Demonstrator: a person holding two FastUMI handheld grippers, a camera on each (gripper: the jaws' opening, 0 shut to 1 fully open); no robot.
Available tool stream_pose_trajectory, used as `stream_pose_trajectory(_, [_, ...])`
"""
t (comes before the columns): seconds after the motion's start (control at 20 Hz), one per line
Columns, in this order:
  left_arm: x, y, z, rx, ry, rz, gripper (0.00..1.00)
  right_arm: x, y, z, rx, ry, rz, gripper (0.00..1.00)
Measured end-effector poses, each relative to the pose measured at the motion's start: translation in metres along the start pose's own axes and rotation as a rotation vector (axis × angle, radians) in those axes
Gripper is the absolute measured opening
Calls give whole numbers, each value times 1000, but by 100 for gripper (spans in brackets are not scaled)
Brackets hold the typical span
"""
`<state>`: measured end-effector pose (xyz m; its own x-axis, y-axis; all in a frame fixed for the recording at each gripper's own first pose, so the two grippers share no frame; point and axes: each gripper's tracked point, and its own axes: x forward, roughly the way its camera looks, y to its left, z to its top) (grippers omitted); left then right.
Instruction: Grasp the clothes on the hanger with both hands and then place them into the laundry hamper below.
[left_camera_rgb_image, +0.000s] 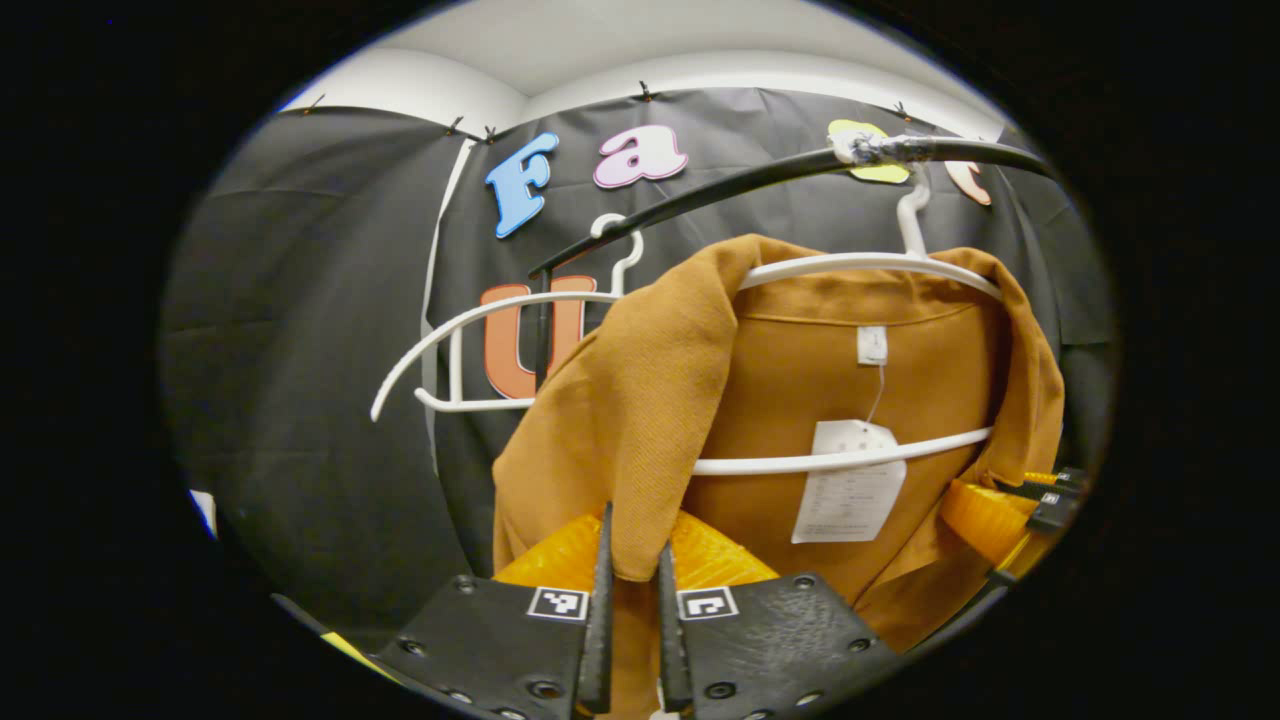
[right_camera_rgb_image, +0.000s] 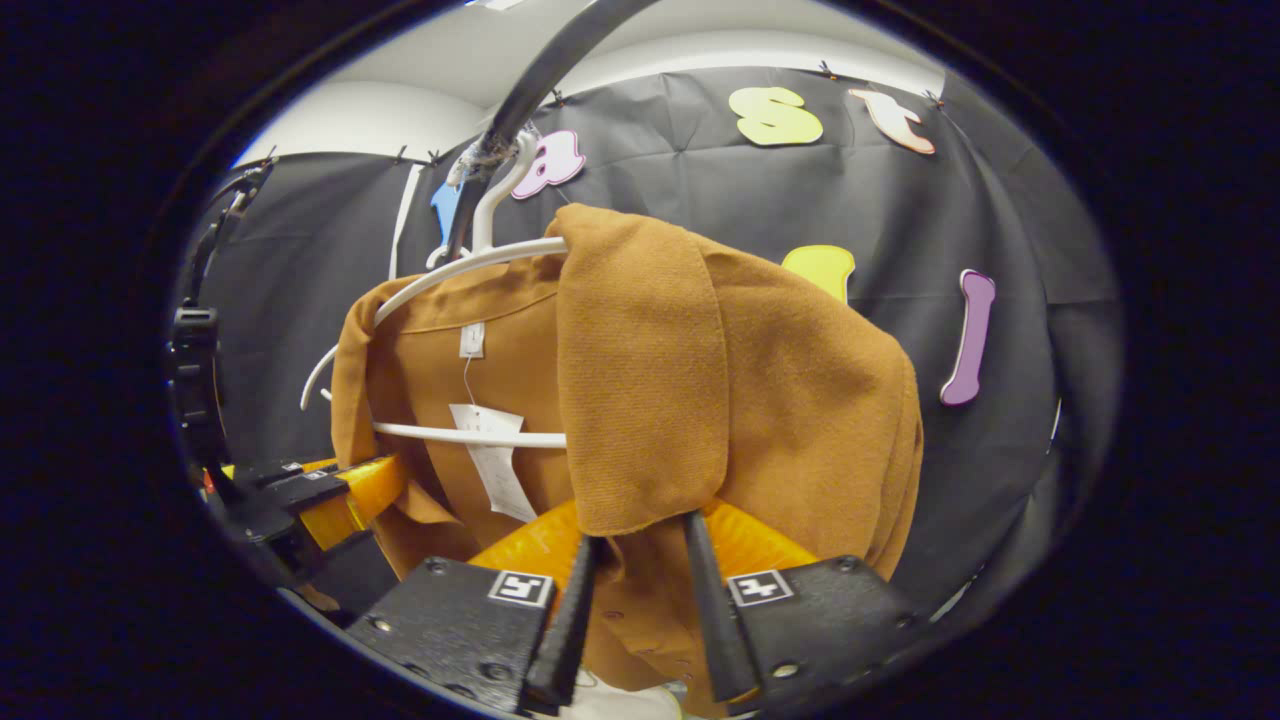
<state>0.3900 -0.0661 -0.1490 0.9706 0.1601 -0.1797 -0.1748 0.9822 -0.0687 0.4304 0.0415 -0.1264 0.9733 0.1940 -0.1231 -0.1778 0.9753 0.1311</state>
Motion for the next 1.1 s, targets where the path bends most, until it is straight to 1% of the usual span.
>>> stream_pose_trajectory(0.05, [0,-1,0,-8,8,-12,6,1,-7,1,21,3,-2,34])
stream_pose_trajectory(0.1, [-1,-3,-1,-10,10,-20,10,4,-12,1,49,2,15,24])
stream_pose_trajectory(0.15, [0,2,0,-9,10,-7,10,5,-15,1,77,15,33,13])
stream_pose_trajectory(0.2, [0,1,0,-6,12,-24,2,5,-16,-1,105,27,59,8])
stream_pose_trajectory(0.25, [-1,0,-1,-3,19,-29,2,3,-16,-1,134,41,107,5])
stream_pose_trajectory(0.3, [-1,1,-2,7,19,-25,2,1,-15,-2,162,59,156,4])
stream_pose_trajectory(0.35, [-7,3,-1,15,18,-18,2,1,-20,-2,185,72,189,4])
stream_pose_trajectory(0.4, [-4,-1,-2,14,18,-31,0,1,-23,0,204,78,227,4])
stream_pose_trajectory(0.45, [-4,-1,-2,10,19,-32,5,-1,-27,1,226,82,256,4])
stream_pose_trajectory(0.5, [-4,2,-2,7,21,-32,0,-5,-28,3,248,89,294,4])
stream_pose_trajectory(0.55, [-5,4,-1,5,22,-27,0,-8,-28,6,284,84,334,4])
stream_pose_trajectory(0.6, [-5,4,2,-4,22,-28,5,-12,-28,10,325,82,380,4])
stream_pose_trajectory(0.65, [-8,7,3,-20,18,-28,0,-16,-29,19,374,67,429,4])
stream_pose_trajectory(0.7, [-11,10,5,-37,13,-26,0,-21,-35,26,414,49,462,4])
stream_pose_trajectory(0.8, [-16,20,16,-64,0,-17,0,-30,-41,42,507,20,515,4])
stream_pose_trajectory(0.85, [-19,25,20,-77,-10,-11,5,-33,-41,51,554,5,539,3])
stream_pose_trajectory(0.9, [-20,32,27,-87,-19,-6,0,-32,-45,59,577,-10,539,3])
stream_pose_trajectory(0.95, [-21,35,36,-96,-38,-15,5,-32,-48,68,586,-31,542,3])
stream_pose_trajectory(1.0, [-23,37,45,-90,-59,-12,0,-39,-49,77,596,-52,558,4])
stream_pose_trajectory(1.05, [-24,43,52,-73,-74,-2,0,-44,-48,89,614,-79,583,3])
stream_pose_trajectory(1.1, [-22,49,57,-65,-80,4,5,-47,-48,99,633,-98,604,3])
